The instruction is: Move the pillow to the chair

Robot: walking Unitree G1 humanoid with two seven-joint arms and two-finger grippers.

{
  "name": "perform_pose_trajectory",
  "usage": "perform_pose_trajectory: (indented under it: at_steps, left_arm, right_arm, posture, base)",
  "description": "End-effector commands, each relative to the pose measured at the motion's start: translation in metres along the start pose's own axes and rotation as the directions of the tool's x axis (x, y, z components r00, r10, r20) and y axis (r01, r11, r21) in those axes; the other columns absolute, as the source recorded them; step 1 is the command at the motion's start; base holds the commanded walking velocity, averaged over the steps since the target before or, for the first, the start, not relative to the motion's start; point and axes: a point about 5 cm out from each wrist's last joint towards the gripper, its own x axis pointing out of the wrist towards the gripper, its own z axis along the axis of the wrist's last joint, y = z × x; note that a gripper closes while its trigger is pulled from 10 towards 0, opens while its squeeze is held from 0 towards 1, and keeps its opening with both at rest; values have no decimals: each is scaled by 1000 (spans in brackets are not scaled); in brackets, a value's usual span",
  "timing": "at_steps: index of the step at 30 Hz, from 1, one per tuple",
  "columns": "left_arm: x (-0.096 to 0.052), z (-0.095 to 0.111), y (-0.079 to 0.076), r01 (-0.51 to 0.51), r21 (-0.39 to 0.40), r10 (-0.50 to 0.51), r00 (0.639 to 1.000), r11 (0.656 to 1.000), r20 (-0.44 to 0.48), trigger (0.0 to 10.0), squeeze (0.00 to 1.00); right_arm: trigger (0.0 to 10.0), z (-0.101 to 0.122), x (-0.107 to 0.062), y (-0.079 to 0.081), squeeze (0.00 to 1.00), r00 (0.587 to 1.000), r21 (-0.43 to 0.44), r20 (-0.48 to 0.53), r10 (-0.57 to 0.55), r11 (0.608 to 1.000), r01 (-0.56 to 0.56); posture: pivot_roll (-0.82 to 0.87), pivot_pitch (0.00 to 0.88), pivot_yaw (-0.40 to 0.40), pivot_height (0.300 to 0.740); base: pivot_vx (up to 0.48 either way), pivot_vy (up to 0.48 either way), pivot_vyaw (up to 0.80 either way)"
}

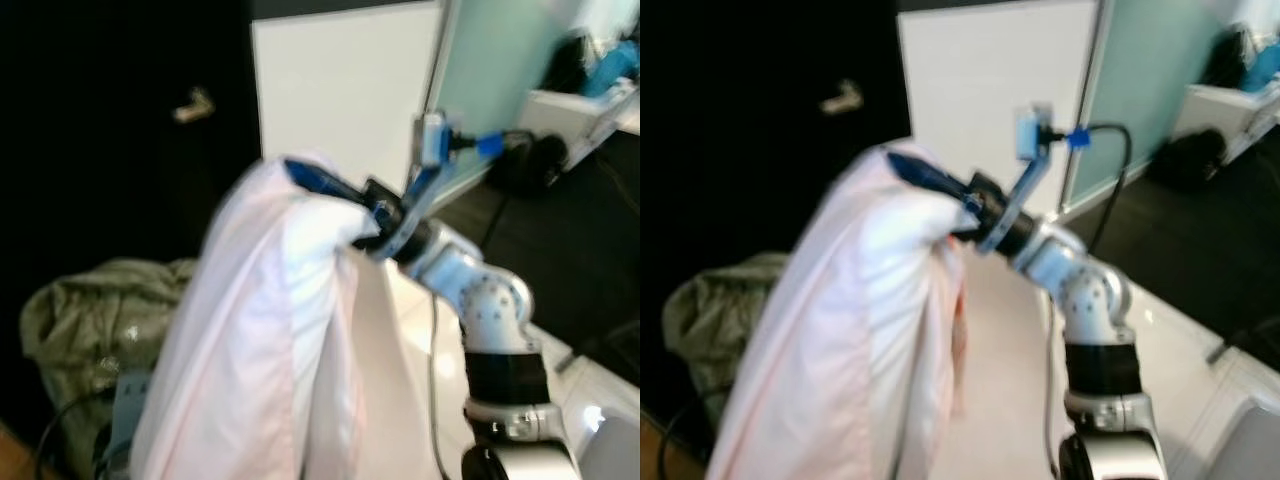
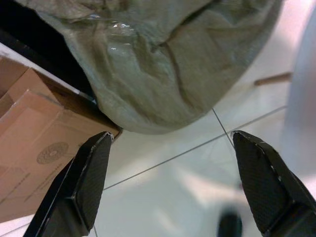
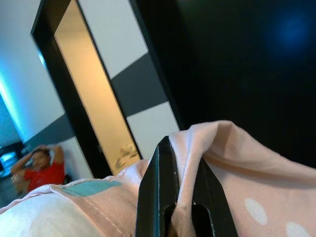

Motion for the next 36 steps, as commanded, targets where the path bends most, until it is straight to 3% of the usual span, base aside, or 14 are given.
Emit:
perform_pose_trajectory:
  at_steps: [1,9,12,18,23,27,30,32,35,36]
  left_arm:
    - [-1,-7,6,-13,8,14,1000,1000,-26,10000,0]
    - [-1,-7,4,2,-4,-2,1000,1000,-31,10000,0]
    - [-1,-6,0,19,33,-18,1000,999,-22,10000,0]
    - [-2,-7,1,1,14,-1,1000,1000,-25,10000,0]
    - [-1,-7,2,-1,7,1,1000,1000,-26,10000,0]
    - [-1,-7,2,-1,7,1,1000,1000,-27,10000,0]
    - [-1,-7,2,0,6,0,1000,1000,-27,10000,0]
    - [-1,-7,1,0,6,1,1000,1000,-26,10000,0]
    - [-2,-7,2,-3,4,3,1000,1000,-26,10000,0]
    - [-2,-7,2,-3,4,3,1000,1000,-26,10000,0]
  right_arm:
    - [10000,2,9,0,0,1000,-37,-11,-17,999,16]
    - [10000,-5,9,1,0,998,-43,-57,-8,999,5]
    - [10000,-5,9,2,0,998,-42,-60,-1,999,-1]
    - [10000,-7,8,2,0,997,-40,-74,-4,999,1]
    - [10000,-22,8,7,0,987,-13,-152,46,999,-48]
    - [10000,-31,10,12,0,979,40,-174,109,994,-104]
    - [10000,-38,13,14,0,973,141,-149,178,977,-157]
    - [10000,-43,12,6,0,975,143,-176,139,983,-115]
    - [10000,-58,-4,-24,0,947,84,-314,-59,992,90]
    - [10000,-58,-4,-24,0,947,84,-314,-59,992,90]
  posture:
    - [-98,42,-25,736]
    - [-97,43,-26,736]
    - [-99,44,-25,736]
    - [-99,45,-25,736]
    - [-99,46,-27,736]
    - [-100,46,-27,736]
    - [-97,47,-31,736]
    - [-96,47,-34,736]
    - [-97,48,-39,736]
    - [-97,48,-39,736]
  base:
    - [371,0,0]
    - [121,0,0]
    - [0,-472,0]
    - [0,-234,0]
    - [0,0,0]
    - [0,0,0]
    - [0,0,0]
    - [0,0,0]
    - [0,0,0]
    - [0,0,0]
